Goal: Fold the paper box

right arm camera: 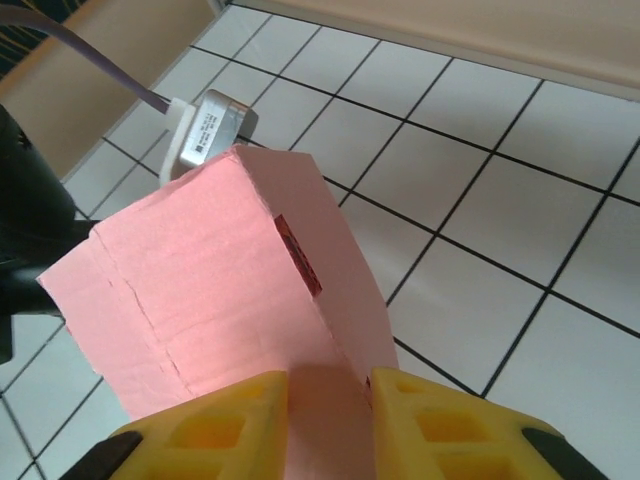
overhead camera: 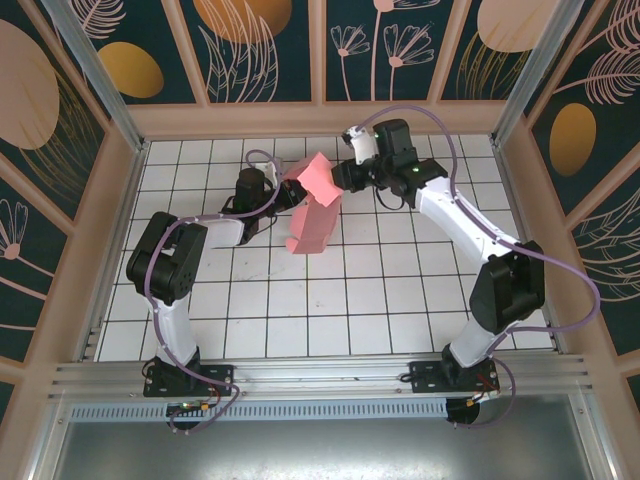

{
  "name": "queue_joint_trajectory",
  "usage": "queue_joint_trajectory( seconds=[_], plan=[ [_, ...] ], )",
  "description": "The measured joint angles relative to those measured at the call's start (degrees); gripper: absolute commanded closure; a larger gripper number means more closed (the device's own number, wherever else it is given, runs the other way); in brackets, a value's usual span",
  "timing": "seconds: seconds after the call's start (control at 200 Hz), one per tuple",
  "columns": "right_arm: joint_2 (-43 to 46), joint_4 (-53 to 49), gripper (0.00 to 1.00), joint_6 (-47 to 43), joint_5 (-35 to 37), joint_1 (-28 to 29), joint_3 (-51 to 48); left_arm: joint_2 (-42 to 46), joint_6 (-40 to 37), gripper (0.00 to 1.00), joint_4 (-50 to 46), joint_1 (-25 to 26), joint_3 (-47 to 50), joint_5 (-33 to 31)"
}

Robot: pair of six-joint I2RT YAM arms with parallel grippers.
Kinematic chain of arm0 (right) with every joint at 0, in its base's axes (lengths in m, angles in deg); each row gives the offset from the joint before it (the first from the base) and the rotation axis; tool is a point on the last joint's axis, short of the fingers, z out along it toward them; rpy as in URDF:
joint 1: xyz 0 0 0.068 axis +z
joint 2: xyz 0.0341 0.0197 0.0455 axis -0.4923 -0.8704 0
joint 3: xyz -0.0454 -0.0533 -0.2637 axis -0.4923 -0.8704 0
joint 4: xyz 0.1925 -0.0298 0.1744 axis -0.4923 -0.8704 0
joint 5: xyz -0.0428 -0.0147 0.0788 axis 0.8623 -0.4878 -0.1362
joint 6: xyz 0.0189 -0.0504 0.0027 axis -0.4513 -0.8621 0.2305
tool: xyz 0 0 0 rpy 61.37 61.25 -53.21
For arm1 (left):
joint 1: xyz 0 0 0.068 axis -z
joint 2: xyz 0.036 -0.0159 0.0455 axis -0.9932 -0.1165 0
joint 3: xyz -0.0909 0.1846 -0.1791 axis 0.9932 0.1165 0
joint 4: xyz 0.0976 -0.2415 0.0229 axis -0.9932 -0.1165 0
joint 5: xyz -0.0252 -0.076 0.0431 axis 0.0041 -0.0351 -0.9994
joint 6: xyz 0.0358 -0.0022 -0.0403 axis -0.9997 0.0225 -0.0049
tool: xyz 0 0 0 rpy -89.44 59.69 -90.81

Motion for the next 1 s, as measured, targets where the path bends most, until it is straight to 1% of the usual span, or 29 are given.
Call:
queue_joint_trajectory(
  seconds=[0.03, 0.07, 0.155, 0.28, 0.4, 0.515, 0.611, 0.831, 1.001],
  plan=[
    [0.0, 0.0, 0.65, 0.0, 1.4, 0.3, 0.0, 0.0, 0.0, 1.0, 0.0, -0.1, 0.0, 0.0],
    [0.0, 0.1, 0.59, -0.1, 3.2, 0.8, 0.0, 0.0, 0.0, 1.0, 0.0, -0.2, 0.0, 0.0],
    [1.0, 1.2, 0.55, 0.9, 6.4, 1.0, -1.0, 0.0, 0.0, 1.0, 0.0, -0.3, 0.0, 0.0],
    [4.9, 2.7, 0.55, 0.9, 9.2, 0.6, -4.3, 0.0, 0.0, 1.0, 0.0, -0.3, 0.0, 0.0],
    [8.2, 3.6, 0.55, 0.6, 9.8, 0.7, -5.2, 0.0, 0.0, 1.0, 0.0, -0.2, 0.0, 0.1],
    [9.0, 5.1, 0.57, 0.3, 9.6, 1.2, -5.2, -0.1, 0.0, 1.0, 0.0, -0.2, 0.0, 0.1],
    [7.9, 5.0, 0.57, 0.2, 8.9, 1.9, -4.6, -0.2, 0.0, 1.0, 0.0, -0.2, 0.0, 0.1],
    [1.6, 3.9, 0.57, -0.6, 8.9, 2.7, -1.3, -0.2, 0.0, 1.0, 0.0, -0.2, 0.0, 0.2],
    [0.1, 3.3, 0.57, -0.7, 10.1, 3.0, -0.2, -0.8, 0.0, 1.0, -0.1, -0.3, 0.0, 0.1]
  ],
)
